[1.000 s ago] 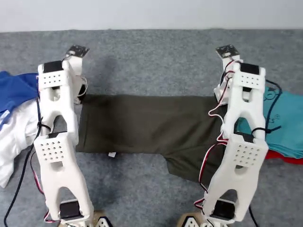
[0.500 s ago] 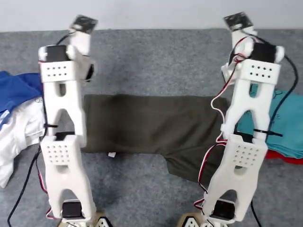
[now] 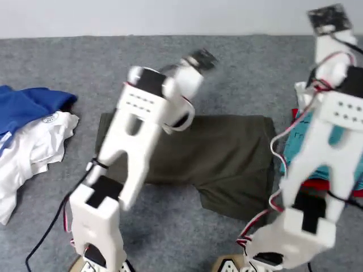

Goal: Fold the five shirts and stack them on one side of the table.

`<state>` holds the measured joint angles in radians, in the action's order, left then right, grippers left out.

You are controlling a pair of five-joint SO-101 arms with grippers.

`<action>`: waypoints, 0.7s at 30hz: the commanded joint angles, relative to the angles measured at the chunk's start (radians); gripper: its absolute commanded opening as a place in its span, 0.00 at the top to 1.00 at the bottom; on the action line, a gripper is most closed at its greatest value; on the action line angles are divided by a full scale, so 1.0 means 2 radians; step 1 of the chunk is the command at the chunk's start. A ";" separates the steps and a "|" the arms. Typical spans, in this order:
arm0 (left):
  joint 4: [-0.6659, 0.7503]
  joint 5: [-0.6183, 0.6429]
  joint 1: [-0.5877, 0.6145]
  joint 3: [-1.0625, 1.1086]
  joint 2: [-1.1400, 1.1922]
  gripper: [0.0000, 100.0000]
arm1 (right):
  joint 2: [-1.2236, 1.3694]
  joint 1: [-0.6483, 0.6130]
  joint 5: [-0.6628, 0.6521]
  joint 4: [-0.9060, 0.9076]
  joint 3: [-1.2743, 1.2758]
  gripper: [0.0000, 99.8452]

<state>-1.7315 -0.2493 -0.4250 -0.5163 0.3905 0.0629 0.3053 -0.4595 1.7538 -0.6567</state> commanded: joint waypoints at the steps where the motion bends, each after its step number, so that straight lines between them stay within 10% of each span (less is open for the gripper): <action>1: -0.013 -0.019 -0.068 0.023 -0.035 0.98 | -0.072 0.044 -0.005 0.021 0.029 0.97; 21: 0.018 -0.025 -0.270 0.037 0.058 0.79 | -0.225 0.206 -0.087 0.020 0.189 0.97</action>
<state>-1.7300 -0.2908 -0.9467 -0.4319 0.4841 -0.3222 0.7104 -0.6252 1.7553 -0.2915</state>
